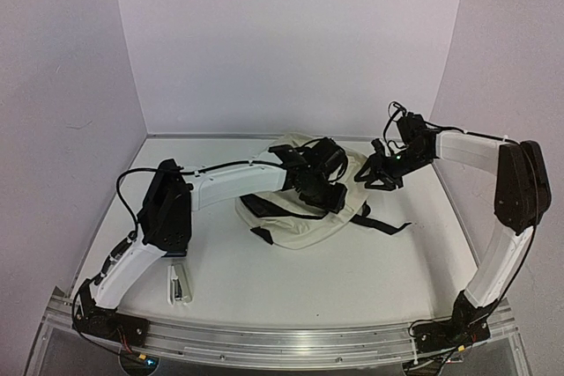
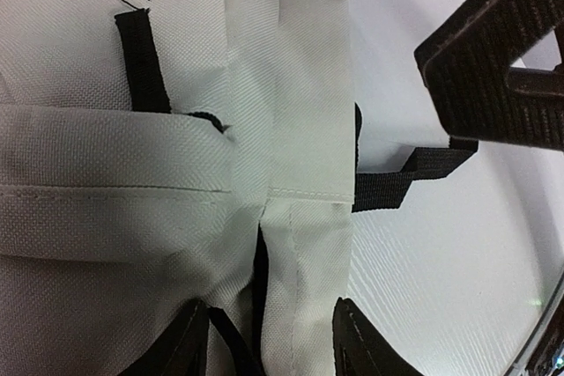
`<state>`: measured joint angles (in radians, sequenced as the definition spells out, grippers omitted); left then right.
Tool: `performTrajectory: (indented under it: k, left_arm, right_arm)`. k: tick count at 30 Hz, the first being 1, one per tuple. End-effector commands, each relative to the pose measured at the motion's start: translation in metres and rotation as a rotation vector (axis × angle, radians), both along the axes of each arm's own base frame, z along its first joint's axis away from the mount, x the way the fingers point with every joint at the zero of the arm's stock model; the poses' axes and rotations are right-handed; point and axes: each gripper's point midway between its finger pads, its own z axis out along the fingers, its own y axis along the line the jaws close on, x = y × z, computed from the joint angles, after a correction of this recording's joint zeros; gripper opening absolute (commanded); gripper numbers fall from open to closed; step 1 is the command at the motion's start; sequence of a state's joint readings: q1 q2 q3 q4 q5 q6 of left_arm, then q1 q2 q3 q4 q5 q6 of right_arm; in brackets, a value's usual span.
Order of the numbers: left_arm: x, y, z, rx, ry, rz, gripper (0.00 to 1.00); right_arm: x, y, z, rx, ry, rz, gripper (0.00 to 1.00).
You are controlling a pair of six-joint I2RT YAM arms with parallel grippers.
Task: Pack the student bag
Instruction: Zip the student bag at the center of the board.
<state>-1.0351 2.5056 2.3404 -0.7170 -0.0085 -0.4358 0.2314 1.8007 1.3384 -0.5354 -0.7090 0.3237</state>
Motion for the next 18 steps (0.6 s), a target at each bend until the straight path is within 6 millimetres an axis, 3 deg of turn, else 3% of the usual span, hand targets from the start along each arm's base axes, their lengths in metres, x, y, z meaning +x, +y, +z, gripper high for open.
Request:
performTrajectory:
  k: [1, 8, 18]
  left_arm:
    - [0.010, -0.004, 0.010, -0.014, -0.037, 0.041, 0.44]
    - [0.022, 0.005, 0.006, -0.001, -0.044, 0.104, 0.27]
    - [0.019, 0.018, -0.008, 0.071, -0.018, 0.131, 0.27]
  right_arm:
    - [-0.001, 0.004, -0.010, 0.013, 0.017, 0.003, 0.46]
    - [-0.001, 0.004, -0.010, 0.019, 0.021, 0.005, 0.45]
    - [0.000, 0.004, -0.012, 0.011, 0.018, 0.004, 0.46]
